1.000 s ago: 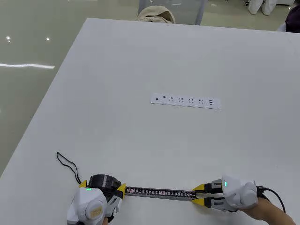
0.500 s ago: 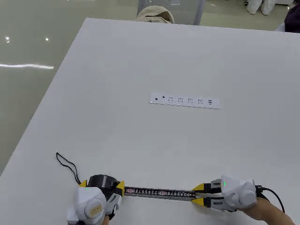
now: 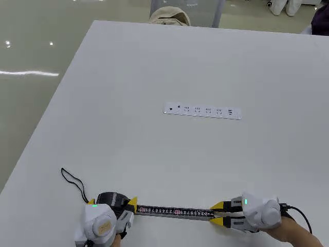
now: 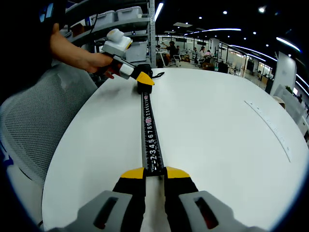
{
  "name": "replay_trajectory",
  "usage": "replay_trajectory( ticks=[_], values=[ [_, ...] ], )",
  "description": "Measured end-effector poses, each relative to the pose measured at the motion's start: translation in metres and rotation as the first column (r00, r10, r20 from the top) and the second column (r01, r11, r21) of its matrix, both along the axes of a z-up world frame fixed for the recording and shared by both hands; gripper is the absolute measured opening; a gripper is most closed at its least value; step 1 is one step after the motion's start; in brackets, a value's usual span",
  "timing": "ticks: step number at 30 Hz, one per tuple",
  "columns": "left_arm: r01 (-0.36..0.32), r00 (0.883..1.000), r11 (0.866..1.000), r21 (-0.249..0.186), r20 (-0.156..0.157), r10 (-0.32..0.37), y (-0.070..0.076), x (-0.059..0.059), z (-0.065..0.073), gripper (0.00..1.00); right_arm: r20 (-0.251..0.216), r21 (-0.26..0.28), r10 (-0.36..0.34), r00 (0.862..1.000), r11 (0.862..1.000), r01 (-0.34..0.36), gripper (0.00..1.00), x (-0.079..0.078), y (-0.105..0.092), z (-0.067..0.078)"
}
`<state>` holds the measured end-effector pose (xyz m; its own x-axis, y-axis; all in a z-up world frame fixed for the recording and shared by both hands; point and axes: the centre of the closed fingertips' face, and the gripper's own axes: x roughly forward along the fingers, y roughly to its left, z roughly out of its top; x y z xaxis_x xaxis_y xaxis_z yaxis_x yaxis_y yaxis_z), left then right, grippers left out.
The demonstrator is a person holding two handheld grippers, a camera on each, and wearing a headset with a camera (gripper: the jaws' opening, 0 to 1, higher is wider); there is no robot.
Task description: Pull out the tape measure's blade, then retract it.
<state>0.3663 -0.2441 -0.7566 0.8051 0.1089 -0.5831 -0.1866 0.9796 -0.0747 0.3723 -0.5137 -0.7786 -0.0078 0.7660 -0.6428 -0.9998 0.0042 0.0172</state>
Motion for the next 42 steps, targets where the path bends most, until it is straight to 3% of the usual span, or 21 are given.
replay_trajectory(
  ticks=[18,42],
  values=[
    [-0.032,0.999,0.999,0.023,-0.012,0.033,0.001,-0.001,-0.002,0.67,0.025,-0.014,0.002,1.000,1.000,-0.001,0.12,0.002,-0.001,0.001],
    [-0.018,0.999,1.000,-0.004,-0.029,0.018,0.002,-0.003,-0.002,0.65,0.038,-0.015,0.007,0.999,1.000,-0.007,0.12,0.001,0.002,0.009]
  ],
)
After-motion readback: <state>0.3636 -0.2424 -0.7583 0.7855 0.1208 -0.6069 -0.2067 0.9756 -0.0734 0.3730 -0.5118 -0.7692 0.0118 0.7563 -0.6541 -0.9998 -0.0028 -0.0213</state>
